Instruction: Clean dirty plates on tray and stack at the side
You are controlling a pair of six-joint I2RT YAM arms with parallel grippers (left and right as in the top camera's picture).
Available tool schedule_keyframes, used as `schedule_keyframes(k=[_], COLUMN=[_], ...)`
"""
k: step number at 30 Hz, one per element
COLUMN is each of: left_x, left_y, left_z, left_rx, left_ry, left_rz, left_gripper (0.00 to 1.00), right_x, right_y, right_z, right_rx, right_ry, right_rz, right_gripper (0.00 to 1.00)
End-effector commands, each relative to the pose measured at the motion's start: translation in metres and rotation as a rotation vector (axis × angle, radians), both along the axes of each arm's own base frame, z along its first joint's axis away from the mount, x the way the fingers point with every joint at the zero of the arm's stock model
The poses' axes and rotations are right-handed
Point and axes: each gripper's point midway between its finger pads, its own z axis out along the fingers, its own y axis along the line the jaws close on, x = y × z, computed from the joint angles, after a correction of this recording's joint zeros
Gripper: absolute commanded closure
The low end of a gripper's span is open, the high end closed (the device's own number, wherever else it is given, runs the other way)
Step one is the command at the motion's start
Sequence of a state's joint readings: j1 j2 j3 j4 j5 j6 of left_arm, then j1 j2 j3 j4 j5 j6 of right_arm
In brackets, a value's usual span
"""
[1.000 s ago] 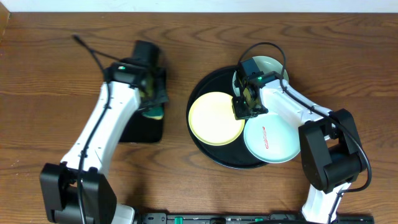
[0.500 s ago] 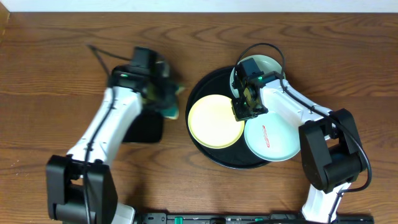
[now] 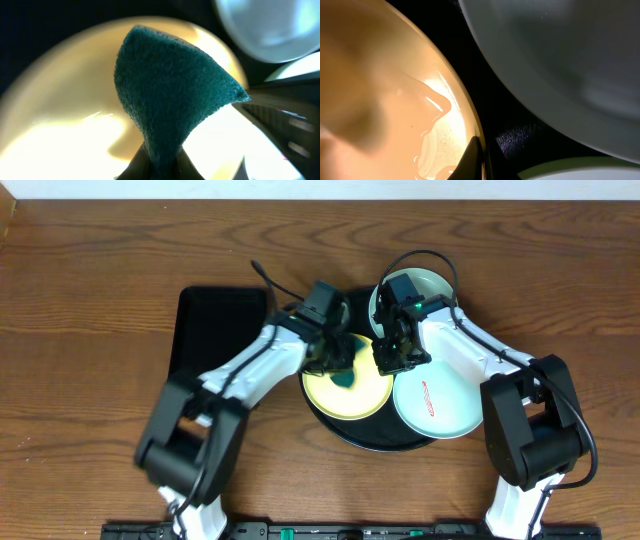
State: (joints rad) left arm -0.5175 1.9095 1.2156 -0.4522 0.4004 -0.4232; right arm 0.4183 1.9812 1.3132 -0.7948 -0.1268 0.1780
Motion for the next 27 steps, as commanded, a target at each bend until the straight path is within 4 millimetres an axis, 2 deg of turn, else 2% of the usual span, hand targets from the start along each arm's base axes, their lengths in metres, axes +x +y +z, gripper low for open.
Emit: schedule_keyframes(k=[1, 4, 10, 11, 14, 16, 23, 25, 27], left_x=[-0.018, -0.015, 0.004, 0.007, 0.013, 0.018, 0.023, 0.024, 0.021], left_y=[-0.008, 0.002, 0.084, 0.105, 0.136, 0.149, 0.168, 0.162, 0.141], left_z=[-0.023, -0.035, -0.051, -0.05, -0.044, -0.039, -0.026, -0.025, -0.028], left_rx=[-0.019, 0.024, 0.411, 0.523, 0.703, 0.784, 0.914, 0.892, 0.794], left_ry=[0.106, 0.117, 0.009, -0.023, -0.086, -0.123, -0.161, -0.16, -0.13], left_rz=[0.006, 0.029, 0.108, 0.108, 0.099, 0.084, 0.072, 0.068, 0.045], left_gripper=[0.93, 0.93, 0.93, 0.93, 0.92, 0.93, 0.93, 0.93, 0.92], right_x=[-0.01, -0.01, -0.01, -0.01, -0.01, -0.01, -0.01, -0.01, -0.01], right_y=[0.006, 0.006, 0.006, 0.006, 0.006, 0.006, 0.006, 0.006, 0.006], right_z=[-0.006, -0.006, -0.006, -0.006, -0.006, -0.006, -0.006, -0.006, -0.006], right_rx=[0.023, 0.024, 0.024, 0.024, 0.024, 0.024, 0.024, 0.023, 0.024], right_ry=[0.042, 0.043, 0.043, 0.043, 0.043, 0.044, 0.044, 0.046, 0.049], right_rz=[0.013, 0.003, 0.003, 0.003, 0.003, 0.003, 0.002, -0.006, -0.026], right_gripper=[0.99, 0.99, 0.99, 0.99, 0.99, 0.99, 0.99, 0.99, 0.99])
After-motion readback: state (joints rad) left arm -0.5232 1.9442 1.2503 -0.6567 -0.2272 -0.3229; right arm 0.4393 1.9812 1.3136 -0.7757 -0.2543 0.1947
